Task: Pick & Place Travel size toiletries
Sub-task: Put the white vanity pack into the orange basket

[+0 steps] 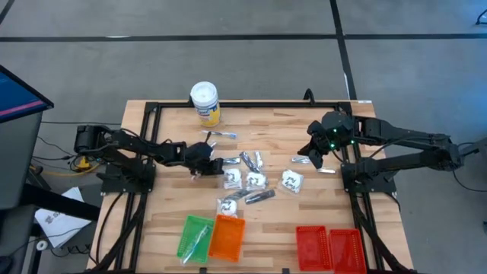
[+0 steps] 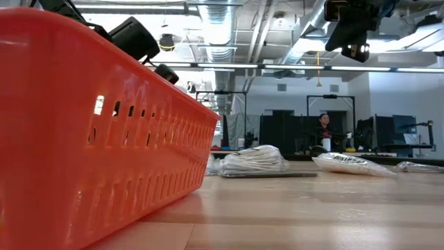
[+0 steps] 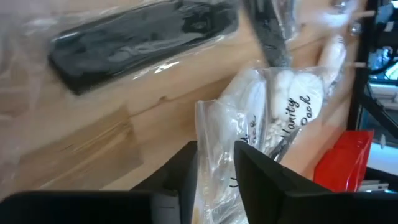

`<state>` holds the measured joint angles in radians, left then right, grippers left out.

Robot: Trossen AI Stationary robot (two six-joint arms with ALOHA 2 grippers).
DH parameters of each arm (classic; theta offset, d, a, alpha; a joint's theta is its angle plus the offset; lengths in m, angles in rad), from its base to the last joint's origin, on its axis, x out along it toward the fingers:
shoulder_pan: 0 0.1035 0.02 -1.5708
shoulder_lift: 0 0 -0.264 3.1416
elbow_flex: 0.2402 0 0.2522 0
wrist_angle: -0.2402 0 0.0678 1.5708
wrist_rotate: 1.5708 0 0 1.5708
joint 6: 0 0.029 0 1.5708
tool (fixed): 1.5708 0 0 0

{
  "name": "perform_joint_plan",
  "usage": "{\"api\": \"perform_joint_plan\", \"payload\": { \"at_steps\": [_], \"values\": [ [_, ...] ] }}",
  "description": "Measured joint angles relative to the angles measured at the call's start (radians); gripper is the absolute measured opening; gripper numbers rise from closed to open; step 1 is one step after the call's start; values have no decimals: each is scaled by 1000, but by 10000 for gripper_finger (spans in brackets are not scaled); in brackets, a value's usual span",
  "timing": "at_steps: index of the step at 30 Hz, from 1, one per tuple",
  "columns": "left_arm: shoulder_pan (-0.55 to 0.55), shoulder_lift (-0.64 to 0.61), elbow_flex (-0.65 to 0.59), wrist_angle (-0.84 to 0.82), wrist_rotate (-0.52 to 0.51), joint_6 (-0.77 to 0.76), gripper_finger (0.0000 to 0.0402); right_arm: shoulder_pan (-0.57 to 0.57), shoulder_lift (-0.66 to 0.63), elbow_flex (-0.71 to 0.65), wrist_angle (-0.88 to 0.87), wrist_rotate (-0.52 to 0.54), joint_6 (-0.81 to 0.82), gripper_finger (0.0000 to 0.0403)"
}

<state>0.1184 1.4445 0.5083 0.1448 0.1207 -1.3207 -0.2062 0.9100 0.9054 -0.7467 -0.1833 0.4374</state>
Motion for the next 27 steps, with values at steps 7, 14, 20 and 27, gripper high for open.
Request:
{"api": "perform_joint_plan", "payload": {
  "at_steps": [7,14,20,27],
  "values": [
    [0,0,0,6,0,14,51,0,0,0,0,0,0,0],
    [0,0,0,31,0,44,4,0,0,0,0,0,0,0],
    [0,0,0,123,36,38,1,0,0,0,0,0,0,0],
    [0,-52,1,189,90,28,1,0,0,0,0,0,-1,0]
  ]
}}
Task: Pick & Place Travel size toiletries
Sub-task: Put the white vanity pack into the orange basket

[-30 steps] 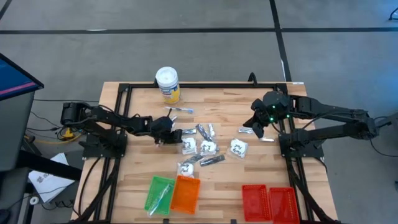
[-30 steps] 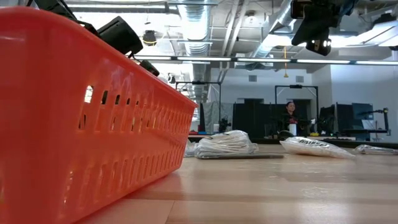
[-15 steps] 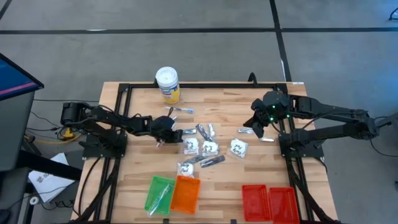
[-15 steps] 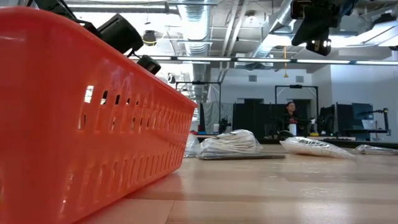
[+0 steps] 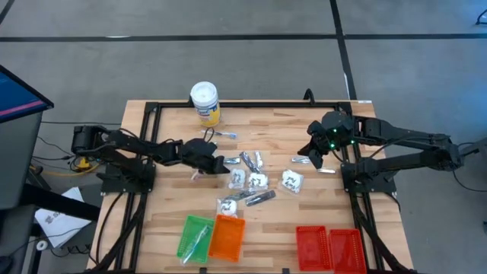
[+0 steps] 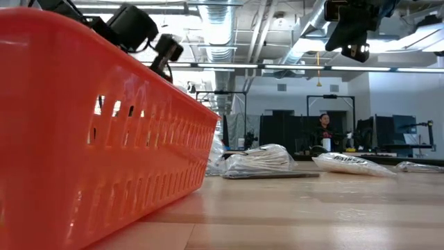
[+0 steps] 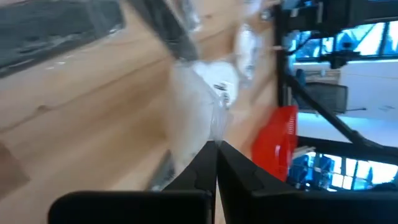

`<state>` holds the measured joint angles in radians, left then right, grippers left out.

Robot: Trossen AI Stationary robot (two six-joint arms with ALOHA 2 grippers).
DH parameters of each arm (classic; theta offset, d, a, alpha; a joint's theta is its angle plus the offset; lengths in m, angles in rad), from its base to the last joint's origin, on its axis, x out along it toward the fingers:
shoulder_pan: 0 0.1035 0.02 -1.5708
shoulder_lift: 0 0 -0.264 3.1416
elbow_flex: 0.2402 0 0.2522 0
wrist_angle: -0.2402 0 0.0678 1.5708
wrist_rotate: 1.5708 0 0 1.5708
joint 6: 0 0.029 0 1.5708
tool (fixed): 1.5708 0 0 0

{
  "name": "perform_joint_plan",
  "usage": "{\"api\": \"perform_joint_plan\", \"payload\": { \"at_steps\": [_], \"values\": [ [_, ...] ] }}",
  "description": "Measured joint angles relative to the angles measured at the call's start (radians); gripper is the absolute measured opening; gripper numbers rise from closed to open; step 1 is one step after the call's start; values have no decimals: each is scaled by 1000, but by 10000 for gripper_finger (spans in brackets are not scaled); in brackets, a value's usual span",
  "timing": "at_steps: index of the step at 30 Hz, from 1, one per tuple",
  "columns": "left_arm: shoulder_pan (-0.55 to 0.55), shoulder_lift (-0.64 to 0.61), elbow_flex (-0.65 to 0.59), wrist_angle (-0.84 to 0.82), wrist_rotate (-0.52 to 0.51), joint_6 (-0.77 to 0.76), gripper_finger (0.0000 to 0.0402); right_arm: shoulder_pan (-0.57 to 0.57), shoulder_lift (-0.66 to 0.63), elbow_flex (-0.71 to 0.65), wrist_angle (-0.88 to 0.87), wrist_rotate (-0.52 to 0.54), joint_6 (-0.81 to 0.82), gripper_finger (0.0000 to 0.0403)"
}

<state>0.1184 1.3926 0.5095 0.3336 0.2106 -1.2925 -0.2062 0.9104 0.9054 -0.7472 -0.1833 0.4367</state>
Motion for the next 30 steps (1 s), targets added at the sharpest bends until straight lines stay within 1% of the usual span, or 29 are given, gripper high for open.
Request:
{"api": "perform_joint_plan", "payload": {
  "at_steps": [8,15,22,30],
  "values": [
    [0,-167,0,-5,-7,-6,0,0,0,0,0,0,-3,0],
    [-24,-271,0,-13,55,-45,0,-1,0,0,4,0,-28,0],
    [-103,-286,6,-17,126,-96,0,-15,0,0,38,1,-28,0],
    [-211,-255,110,-20,232,-105,0,-19,0,0,37,1,-27,0]
  ]
}}
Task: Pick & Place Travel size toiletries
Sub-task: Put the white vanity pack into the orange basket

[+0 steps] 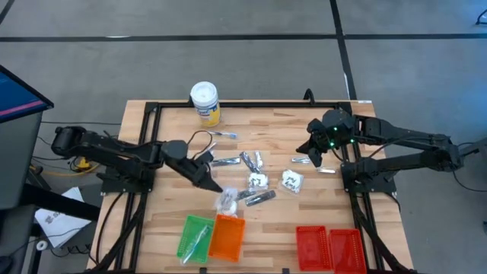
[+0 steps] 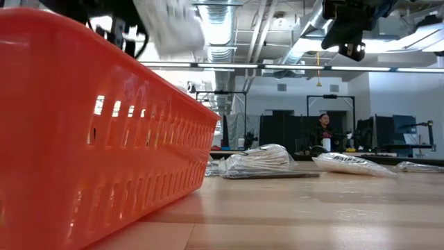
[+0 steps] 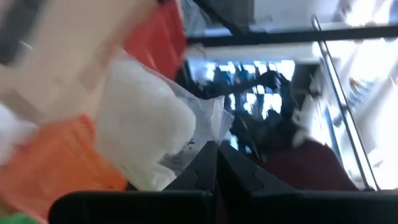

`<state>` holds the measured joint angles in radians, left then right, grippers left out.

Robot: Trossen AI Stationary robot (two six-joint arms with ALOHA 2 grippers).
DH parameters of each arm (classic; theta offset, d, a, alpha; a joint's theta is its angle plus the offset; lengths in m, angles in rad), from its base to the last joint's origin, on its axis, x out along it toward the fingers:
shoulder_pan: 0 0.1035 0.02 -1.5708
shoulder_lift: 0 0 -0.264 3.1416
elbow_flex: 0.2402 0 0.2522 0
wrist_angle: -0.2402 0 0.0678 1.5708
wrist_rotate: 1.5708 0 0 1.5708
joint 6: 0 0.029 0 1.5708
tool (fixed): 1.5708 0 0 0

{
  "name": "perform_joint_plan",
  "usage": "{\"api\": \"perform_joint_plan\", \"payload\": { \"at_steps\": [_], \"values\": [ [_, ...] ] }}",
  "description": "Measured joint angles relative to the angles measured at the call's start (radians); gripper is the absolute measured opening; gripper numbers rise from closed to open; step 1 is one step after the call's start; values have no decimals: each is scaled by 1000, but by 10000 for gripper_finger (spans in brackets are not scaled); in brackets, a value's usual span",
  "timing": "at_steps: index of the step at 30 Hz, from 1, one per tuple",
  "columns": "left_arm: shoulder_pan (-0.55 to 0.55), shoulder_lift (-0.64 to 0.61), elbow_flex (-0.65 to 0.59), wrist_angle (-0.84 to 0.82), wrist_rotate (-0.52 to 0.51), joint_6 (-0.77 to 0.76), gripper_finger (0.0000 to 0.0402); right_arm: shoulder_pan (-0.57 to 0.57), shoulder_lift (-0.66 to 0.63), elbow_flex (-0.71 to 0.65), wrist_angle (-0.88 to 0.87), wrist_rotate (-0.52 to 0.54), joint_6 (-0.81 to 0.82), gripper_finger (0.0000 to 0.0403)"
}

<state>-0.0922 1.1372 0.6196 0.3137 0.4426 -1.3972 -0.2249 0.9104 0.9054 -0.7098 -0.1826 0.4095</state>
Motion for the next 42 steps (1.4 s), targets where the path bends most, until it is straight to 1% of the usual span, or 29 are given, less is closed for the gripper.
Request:
{"api": "perform_joint_plan", "payload": {
  "at_steps": [5,7,11,18,20,22,28,32,38,40,42],
  "values": [
    [-55,38,88,-13,20,-3,0,0,0,0,8,0,0,0],
    [-74,65,127,-72,37,-10,0,0,0,0,10,0,1,0],
    [-121,149,194,-150,85,-30,0,0,0,0,11,0,2,0],
    [-180,305,269,-164,197,-70,0,0,0,0,11,0,0,0],
    [-188,339,288,-162,214,-77,0,0,0,0,12,0,-1,0],
    [-192,367,302,-164,208,-88,0,0,0,0,20,0,-1,0],
    [-238,382,318,-163,32,-155,0,7,0,0,39,0,0,0],
    [-258,382,318,-166,-39,-177,0,10,0,0,38,0,-1,0],
    [-285,382,318,-190,-200,-247,0,10,0,0,40,0,0,0],
    [-295,382,318,-215,-227,-278,0,10,0,0,39,0,0,0],
    [-302,382,317,-250,-230,-300,0,10,0,0,42,0,0,0]
  ]
}}
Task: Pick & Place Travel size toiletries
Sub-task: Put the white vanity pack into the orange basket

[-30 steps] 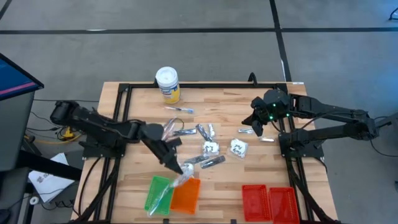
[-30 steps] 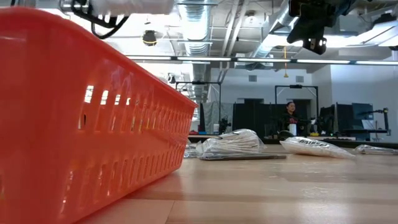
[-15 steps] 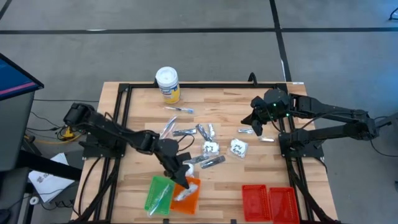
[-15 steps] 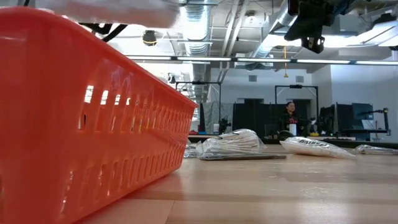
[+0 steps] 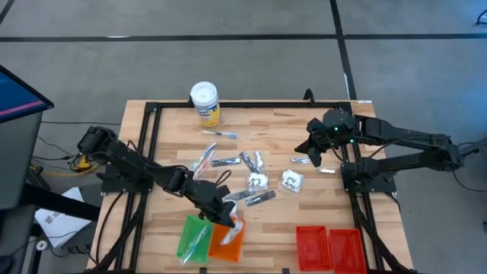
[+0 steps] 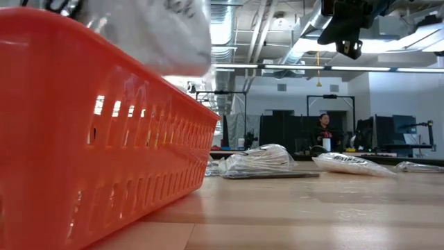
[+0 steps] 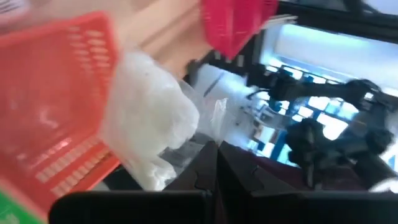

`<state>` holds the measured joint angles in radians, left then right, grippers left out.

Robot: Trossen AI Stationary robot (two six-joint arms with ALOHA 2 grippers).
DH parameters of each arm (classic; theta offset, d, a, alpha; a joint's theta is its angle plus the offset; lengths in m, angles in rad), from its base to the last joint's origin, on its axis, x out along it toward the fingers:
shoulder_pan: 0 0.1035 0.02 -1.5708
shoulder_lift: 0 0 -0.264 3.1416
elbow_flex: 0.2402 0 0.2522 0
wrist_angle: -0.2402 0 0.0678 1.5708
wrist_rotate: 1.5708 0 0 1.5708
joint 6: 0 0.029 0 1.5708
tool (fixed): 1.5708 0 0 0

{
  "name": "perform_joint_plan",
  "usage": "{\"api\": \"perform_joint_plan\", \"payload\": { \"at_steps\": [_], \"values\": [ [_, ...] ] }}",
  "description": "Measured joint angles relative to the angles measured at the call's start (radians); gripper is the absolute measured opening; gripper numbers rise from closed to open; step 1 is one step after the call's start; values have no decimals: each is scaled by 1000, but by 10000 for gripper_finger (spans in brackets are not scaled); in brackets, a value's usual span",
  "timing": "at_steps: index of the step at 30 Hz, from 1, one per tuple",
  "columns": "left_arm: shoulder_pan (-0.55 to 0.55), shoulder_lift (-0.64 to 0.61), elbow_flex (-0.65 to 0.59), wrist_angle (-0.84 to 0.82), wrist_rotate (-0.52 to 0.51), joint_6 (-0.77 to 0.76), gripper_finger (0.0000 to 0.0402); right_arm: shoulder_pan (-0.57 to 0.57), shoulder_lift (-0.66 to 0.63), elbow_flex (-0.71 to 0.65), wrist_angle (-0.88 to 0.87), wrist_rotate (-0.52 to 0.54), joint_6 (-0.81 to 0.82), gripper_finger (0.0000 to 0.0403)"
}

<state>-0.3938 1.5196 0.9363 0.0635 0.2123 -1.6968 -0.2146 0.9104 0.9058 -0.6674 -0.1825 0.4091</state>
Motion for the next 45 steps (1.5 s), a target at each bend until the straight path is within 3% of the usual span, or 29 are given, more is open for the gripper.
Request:
{"api": "perform_joint_plan", "payload": {
  "at_steps": [16,45],
  "values": [
    [-33,0,0,-114,-96,-39,0,-4,12,0,18,0,0,0],
    [-78,0,-1,-354,-143,-167,0,-2,27,0,17,-3,1,0]
  ]
}}
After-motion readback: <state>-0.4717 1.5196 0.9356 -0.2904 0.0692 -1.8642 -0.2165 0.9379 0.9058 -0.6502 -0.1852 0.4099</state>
